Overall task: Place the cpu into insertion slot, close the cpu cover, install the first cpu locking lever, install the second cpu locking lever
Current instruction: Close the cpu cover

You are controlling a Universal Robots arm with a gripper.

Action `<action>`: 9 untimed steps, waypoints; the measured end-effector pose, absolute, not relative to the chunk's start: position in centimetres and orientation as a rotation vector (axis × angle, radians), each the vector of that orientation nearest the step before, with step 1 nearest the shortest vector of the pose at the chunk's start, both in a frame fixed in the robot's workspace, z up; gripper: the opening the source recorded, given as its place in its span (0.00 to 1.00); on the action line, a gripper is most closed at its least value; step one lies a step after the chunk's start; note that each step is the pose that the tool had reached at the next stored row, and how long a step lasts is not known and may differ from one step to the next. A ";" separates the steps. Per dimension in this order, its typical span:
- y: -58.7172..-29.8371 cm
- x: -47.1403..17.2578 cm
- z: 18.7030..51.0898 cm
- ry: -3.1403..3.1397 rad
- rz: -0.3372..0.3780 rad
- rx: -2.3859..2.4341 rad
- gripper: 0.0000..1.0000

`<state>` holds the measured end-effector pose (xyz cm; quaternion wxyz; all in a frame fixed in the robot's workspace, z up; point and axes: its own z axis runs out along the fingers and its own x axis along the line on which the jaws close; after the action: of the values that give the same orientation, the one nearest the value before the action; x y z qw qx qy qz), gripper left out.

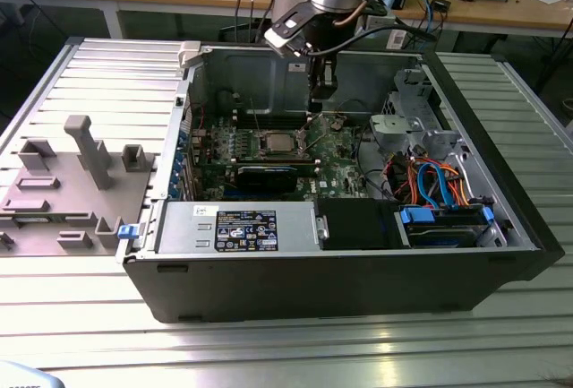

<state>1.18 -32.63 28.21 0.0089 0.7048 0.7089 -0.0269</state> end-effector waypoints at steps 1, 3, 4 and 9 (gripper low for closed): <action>-32.6 1.2 28.2 2.214 -0.084 2.202 0.11; -32.6 1.3 28.2 2.214 -0.084 2.202 0.11; -32.6 1.3 28.2 2.214 -0.084 2.202 0.11; -32.6 1.5 28.2 2.214 -0.084 2.202 0.11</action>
<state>1.55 -32.63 28.21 0.0090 0.7048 0.7089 -0.0269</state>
